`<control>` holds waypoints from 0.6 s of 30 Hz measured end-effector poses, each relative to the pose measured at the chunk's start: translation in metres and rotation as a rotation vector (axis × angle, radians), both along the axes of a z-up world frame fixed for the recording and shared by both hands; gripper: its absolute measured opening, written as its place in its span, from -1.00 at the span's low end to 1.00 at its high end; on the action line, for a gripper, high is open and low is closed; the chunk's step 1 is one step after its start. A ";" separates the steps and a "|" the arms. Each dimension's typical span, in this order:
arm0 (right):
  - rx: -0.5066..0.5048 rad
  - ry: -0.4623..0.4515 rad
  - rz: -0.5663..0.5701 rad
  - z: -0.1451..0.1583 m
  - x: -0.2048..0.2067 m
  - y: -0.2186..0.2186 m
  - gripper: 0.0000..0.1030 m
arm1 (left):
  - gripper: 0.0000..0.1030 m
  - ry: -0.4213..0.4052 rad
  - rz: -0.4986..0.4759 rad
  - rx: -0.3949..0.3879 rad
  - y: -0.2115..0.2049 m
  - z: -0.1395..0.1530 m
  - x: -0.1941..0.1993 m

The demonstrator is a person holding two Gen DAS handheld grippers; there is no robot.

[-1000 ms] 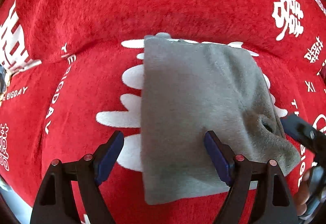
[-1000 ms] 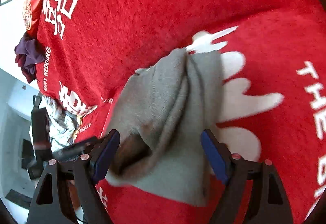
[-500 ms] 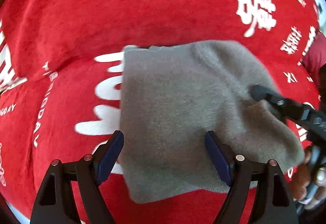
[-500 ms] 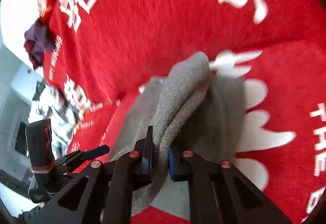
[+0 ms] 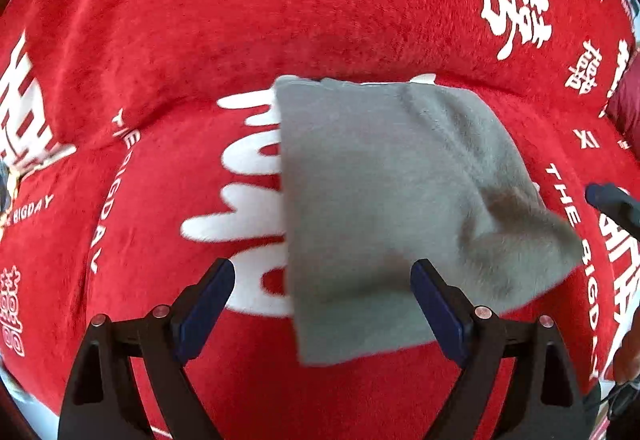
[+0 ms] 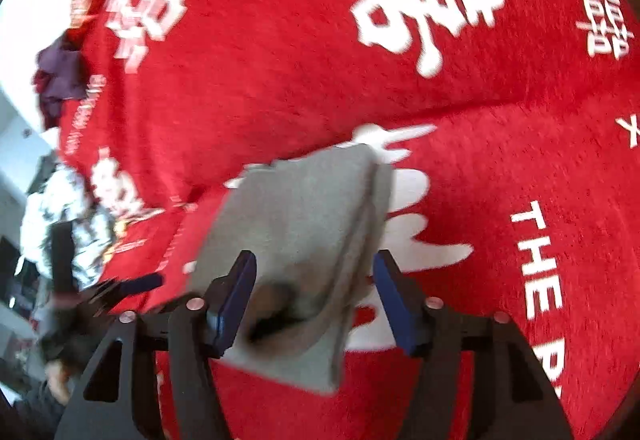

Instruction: Fold small clothes

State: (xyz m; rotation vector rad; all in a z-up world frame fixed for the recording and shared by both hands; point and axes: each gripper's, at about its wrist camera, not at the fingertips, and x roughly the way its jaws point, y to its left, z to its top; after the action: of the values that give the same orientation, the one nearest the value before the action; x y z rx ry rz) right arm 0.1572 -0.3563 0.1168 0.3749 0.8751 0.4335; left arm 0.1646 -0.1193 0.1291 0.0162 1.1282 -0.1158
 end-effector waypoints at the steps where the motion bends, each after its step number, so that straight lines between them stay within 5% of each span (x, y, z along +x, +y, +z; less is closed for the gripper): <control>1: -0.011 -0.005 0.017 0.002 -0.005 0.004 0.26 | 0.76 -0.003 -0.008 -0.002 0.003 -0.001 -0.007; 9: -0.180 0.023 0.171 -0.017 -0.005 0.063 0.25 | 0.76 -0.018 -0.170 0.151 -0.015 -0.037 -0.064; 10: -0.191 0.040 0.184 -0.020 -0.002 0.066 0.00 | 0.76 -0.025 -0.176 0.153 -0.021 -0.037 -0.062; 11: -0.193 0.073 0.197 -0.024 0.002 0.070 -0.48 | 0.76 -0.028 -0.173 0.145 -0.027 -0.039 -0.056; 12: -0.188 0.109 0.190 -0.027 0.007 0.070 -0.65 | 0.76 -0.025 -0.169 0.142 -0.030 -0.041 -0.051; 15: -0.117 0.074 0.167 -0.016 0.000 0.060 -0.78 | 0.76 -0.005 -0.097 0.189 -0.028 -0.054 -0.027; 18: -0.114 0.049 0.140 -0.010 -0.013 0.046 -0.83 | 0.76 0.042 0.038 0.092 0.009 -0.061 -0.020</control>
State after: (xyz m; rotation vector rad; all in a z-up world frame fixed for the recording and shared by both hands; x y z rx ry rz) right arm 0.1446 -0.3101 0.1072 0.2203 0.9726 0.5031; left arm 0.1451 -0.1106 0.0681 0.0745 1.1750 -0.0303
